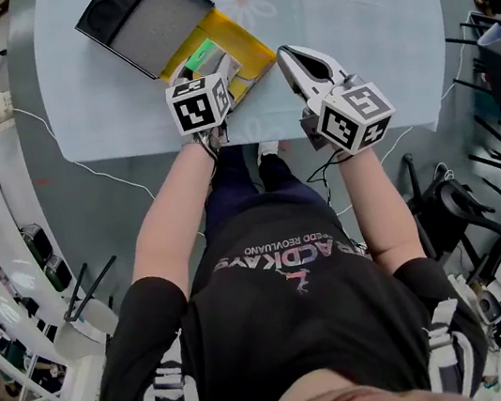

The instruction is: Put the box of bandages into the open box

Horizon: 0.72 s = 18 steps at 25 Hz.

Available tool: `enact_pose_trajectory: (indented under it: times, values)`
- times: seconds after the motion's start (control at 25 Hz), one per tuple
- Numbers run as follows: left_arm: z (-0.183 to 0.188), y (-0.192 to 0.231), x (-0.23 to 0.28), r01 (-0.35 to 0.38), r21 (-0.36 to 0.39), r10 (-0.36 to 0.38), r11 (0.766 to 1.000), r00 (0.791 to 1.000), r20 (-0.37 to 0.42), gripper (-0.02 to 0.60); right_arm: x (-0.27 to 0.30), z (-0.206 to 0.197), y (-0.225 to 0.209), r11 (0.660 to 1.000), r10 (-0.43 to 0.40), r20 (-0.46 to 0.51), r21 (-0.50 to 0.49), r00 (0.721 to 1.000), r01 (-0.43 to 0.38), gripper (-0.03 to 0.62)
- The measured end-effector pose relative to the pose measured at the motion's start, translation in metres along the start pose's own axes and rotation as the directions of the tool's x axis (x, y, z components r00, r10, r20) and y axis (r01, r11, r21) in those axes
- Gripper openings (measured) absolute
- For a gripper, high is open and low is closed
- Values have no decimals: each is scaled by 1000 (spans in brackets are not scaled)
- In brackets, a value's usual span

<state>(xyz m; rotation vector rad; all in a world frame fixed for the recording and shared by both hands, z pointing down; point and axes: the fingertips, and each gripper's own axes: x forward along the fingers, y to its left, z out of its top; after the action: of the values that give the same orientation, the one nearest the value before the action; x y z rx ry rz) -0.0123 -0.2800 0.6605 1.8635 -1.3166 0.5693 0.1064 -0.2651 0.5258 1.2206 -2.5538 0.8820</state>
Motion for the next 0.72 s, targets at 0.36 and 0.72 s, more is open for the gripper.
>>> enact_pose_trajectory:
  times: [0.36,0.72]
  values:
    - [9,7,-8,-78,47,76,996,996,39,334,-9,3,-3,1000,3,7,4,1000,-3,11]
    - [18,7,-25,-126,72,119,989,988,95,335,-18,8,2,1000,27,18,-12,999,-27,11]
